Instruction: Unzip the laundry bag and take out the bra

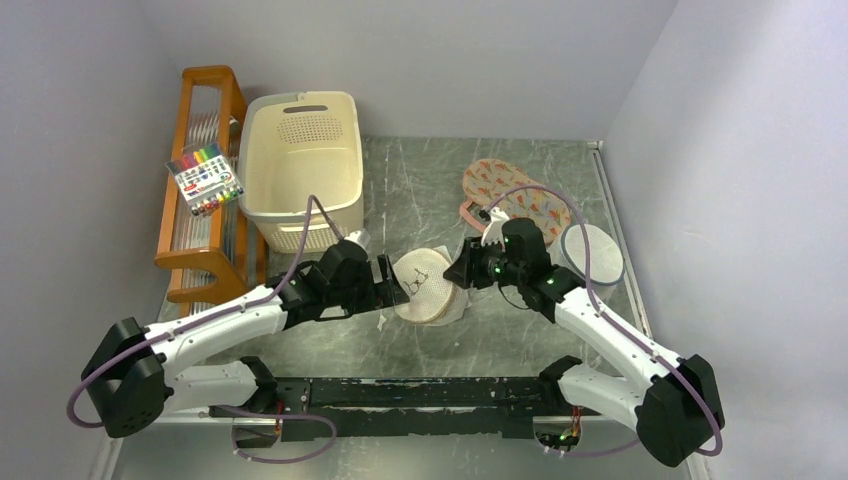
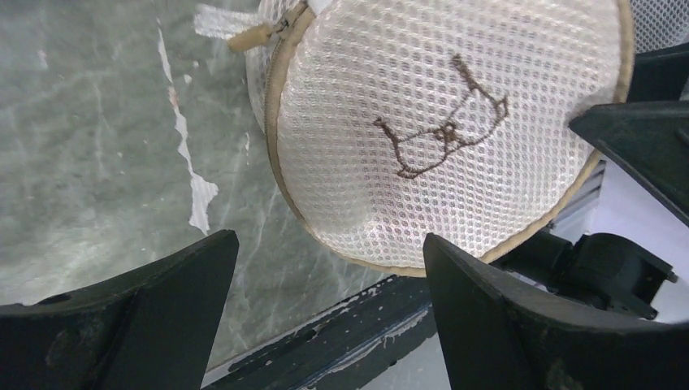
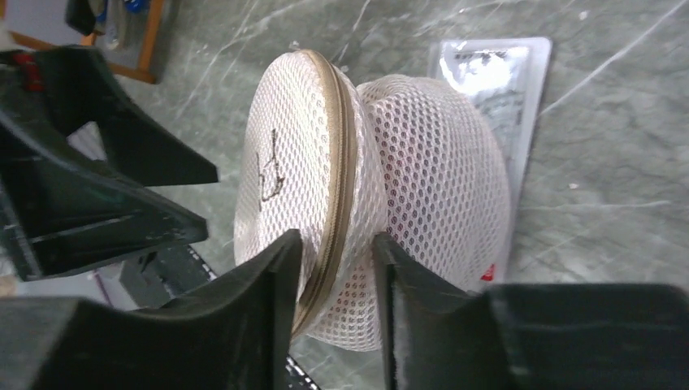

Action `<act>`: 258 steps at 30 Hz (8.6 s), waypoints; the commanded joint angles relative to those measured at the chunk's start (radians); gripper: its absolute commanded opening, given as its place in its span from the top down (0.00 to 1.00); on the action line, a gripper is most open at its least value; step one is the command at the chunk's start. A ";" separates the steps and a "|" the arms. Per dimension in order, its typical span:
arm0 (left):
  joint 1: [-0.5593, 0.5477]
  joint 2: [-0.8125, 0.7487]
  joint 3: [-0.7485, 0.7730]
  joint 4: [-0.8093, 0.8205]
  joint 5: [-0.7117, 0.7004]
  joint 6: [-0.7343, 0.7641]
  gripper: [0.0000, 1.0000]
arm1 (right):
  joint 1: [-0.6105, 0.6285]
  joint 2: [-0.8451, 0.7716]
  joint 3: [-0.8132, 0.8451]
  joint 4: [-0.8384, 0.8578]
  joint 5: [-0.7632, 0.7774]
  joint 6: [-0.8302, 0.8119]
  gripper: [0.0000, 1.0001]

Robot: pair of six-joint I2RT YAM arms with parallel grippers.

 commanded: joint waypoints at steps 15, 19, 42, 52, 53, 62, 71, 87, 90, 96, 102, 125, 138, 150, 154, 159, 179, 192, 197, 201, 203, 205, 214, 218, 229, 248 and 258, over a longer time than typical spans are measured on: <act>0.024 0.093 -0.070 0.352 0.054 -0.172 0.06 | -0.003 -0.145 -0.232 0.154 -0.133 0.123 0.85; 0.042 0.075 -0.108 0.408 0.052 -0.175 0.01 | -0.003 -0.178 -0.251 0.123 -0.090 0.130 0.85; 0.072 -0.055 0.021 0.290 0.060 0.085 0.93 | 0.013 -0.158 -0.250 0.199 -0.151 0.138 0.85; 0.071 0.015 0.426 -0.239 -0.171 0.549 0.93 | 0.031 -0.067 -0.127 0.169 -0.108 0.077 0.50; 0.069 0.028 0.457 -0.289 -0.184 0.580 0.93 | 0.031 -0.058 -0.116 0.166 -0.106 0.071 0.47; 0.036 0.138 0.415 -0.294 0.022 0.705 0.93 | 0.029 0.046 -0.039 0.223 -0.118 0.043 0.21; -0.018 0.164 0.315 -0.152 0.155 0.689 0.89 | 0.029 0.194 -0.110 0.465 -0.269 0.051 0.31; -0.020 0.014 0.162 -0.021 0.097 0.471 0.66 | 0.039 0.266 -0.277 0.884 -0.313 0.280 0.82; -0.020 -0.069 0.065 0.037 0.061 0.366 0.55 | 0.039 0.272 -0.299 0.944 -0.309 0.305 0.87; -0.019 -0.165 -0.047 0.153 0.070 0.237 0.42 | 0.039 0.282 -0.295 0.973 -0.322 0.321 0.90; -0.018 -0.116 -0.068 0.162 0.049 0.156 0.49 | 0.039 0.265 -0.292 0.919 -0.338 0.302 0.91; -0.018 -0.178 -0.008 0.143 0.232 0.612 0.93 | 0.040 0.323 -0.235 0.889 -0.575 0.089 0.33; -0.015 0.024 0.299 -0.102 -0.004 0.817 0.81 | 0.141 0.322 -0.221 0.963 -0.535 0.268 0.63; 0.022 0.014 0.443 -0.404 -0.264 0.374 0.09 | 0.284 0.409 -0.340 1.363 -0.273 0.640 0.24; 0.020 -0.048 0.361 -0.335 -0.094 0.328 0.05 | 0.277 0.270 -0.324 1.092 -0.223 0.521 0.22; 0.009 -0.011 0.385 -0.291 -0.043 0.356 0.10 | 0.244 -0.023 -0.256 0.525 -0.035 0.296 0.18; -0.323 0.571 0.740 -0.578 -0.630 0.409 0.19 | -0.081 -0.407 -0.125 -0.091 0.393 0.121 0.27; -0.336 0.536 0.671 -0.540 -0.693 0.444 0.74 | -0.083 -0.331 -0.187 0.059 0.185 0.037 0.26; -0.335 0.386 0.545 -0.391 -0.681 0.580 0.93 | -0.082 -0.271 -0.212 0.222 -0.041 -0.025 0.30; -0.335 0.243 0.401 -0.217 -0.583 0.731 0.93 | -0.081 -0.184 -0.212 0.370 -0.241 -0.050 0.32; -0.336 0.193 0.359 -0.168 -0.549 0.765 0.93 | -0.081 -0.128 -0.199 0.441 -0.342 -0.048 0.34; -0.333 0.163 0.340 -0.153 -0.516 0.787 0.93 | -0.080 -0.069 -0.177 0.503 -0.436 -0.035 0.37; -0.332 0.153 0.331 -0.153 -0.465 0.793 0.93 | -0.055 0.142 -0.094 0.672 -0.591 0.012 0.48; -0.332 0.150 0.325 -0.149 -0.452 0.790 0.93 | -0.035 0.208 -0.081 0.689 -0.590 0.003 0.59; -0.332 0.160 0.325 -0.130 -0.428 0.787 0.93 | 0.028 0.252 -0.085 0.719 -0.570 0.017 0.79; -0.332 0.153 0.327 -0.131 -0.418 0.778 0.93 | 0.037 0.239 -0.123 0.703 -0.501 0.020 0.81; -0.332 0.145 0.324 -0.130 -0.423 0.769 0.93 | 0.037 0.236 -0.147 0.717 -0.491 0.027 0.76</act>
